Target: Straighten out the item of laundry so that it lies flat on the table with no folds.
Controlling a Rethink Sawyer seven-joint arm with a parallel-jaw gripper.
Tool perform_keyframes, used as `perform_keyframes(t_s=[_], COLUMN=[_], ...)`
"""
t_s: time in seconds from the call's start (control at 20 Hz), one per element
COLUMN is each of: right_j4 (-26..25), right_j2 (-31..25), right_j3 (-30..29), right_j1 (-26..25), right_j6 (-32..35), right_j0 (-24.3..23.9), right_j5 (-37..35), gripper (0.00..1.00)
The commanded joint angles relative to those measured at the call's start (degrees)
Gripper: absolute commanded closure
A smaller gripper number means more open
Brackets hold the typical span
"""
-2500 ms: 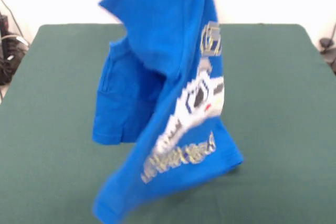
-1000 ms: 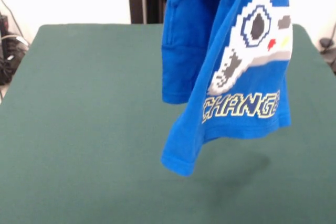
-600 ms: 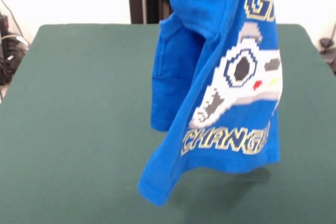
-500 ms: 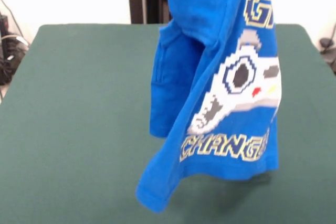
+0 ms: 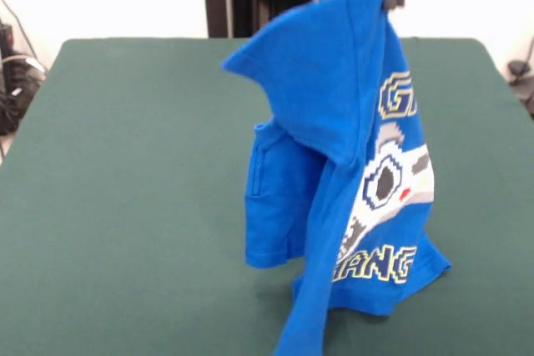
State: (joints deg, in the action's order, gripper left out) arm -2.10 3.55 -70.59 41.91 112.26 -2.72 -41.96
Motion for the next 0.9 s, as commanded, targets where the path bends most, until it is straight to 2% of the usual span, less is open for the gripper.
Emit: perform_keyframes(t_s=[0.05, 0.25, 0.45, 0.7, 0.9], right_j4=[0.3, -0.3, -0.2, -1.1, -2.2], right_j2=[-2.8, -2.6, -4.1, -5.9, -7.3], right_j3=[2.1, 6.5, 9.6, 14.4, 16.7], right_j1=[-4.3, -6.5, -9.7, -11.9, -14.2], right_j6=[5.6, 4.6, 1.5, -6.3, -9.8], right_j0=[0.3, 0.5, -1.5, -6.3, -9.0], right_j5=[-4.9, -6.9, -6.8, -9.2, -8.1], gripper=[1.00, 1.00, 1.00, 1.00, 1.00])
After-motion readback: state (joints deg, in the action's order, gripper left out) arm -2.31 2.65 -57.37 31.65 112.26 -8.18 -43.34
